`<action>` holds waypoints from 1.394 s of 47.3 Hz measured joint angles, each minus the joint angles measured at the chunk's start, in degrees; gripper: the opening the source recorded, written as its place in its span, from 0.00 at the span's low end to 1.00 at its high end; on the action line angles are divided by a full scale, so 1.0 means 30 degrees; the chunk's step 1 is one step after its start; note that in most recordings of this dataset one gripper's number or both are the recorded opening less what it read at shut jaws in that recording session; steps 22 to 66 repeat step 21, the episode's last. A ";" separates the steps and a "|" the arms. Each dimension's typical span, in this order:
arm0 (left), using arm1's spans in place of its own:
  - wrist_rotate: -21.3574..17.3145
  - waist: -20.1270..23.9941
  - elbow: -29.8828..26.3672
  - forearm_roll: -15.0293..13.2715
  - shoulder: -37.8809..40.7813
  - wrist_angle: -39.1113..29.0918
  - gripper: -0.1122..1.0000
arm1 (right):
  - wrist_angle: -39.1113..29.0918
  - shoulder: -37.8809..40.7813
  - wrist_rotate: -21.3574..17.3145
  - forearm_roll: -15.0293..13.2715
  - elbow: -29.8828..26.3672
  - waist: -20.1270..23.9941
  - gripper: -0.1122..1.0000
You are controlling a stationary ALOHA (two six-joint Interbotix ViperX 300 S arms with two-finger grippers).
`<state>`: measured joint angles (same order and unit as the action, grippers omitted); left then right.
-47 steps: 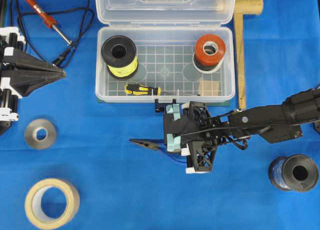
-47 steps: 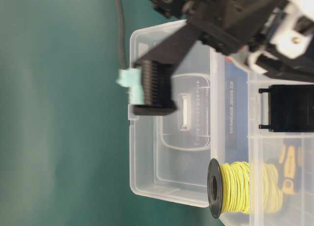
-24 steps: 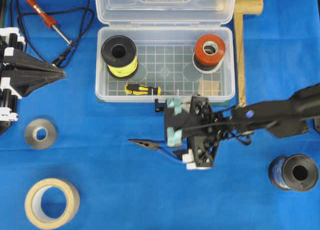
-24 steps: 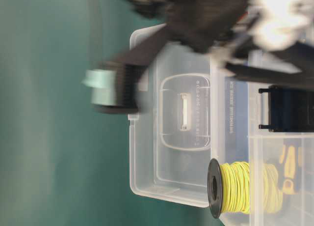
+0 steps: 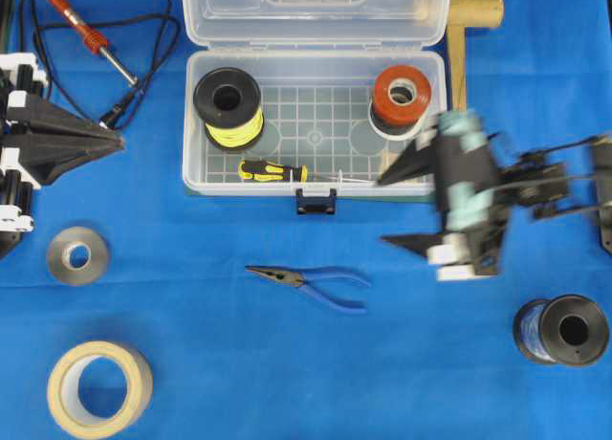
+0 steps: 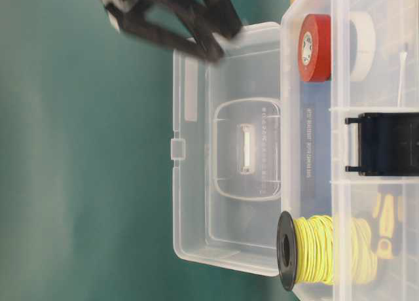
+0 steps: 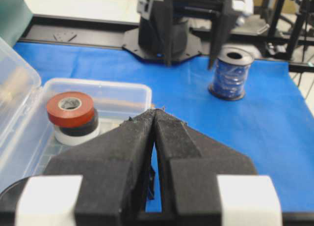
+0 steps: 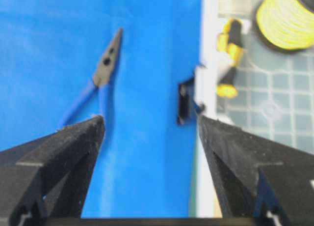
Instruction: Pick the nipper from the toolbox among several items.
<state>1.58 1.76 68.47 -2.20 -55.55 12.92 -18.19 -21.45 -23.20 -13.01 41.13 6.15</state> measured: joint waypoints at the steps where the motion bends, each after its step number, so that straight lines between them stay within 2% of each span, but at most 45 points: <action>1: 0.0000 0.0000 0.0000 0.0000 -0.0029 0.0000 0.10 | 0.0088 -0.0352 0.0000 0.0000 0.0264 -0.0059 0.79; 12: 0.0000 0.0000 0.0000 0.0029 -0.0146 0.0000 0.10 | 0.1729 -0.5508 0.0000 0.0000 0.3779 -0.0586 0.79; 21: 0.0000 0.0000 0.0146 0.0000 -0.0146 0.0000 0.10 | 0.2930 -0.8672 0.0000 0.0000 0.6299 -0.1143 0.79; 66: 0.0000 0.0000 0.0146 0.0000 -0.0146 0.0000 0.10 | 0.2930 -0.8672 0.0000 0.0000 0.6299 -0.1143 0.79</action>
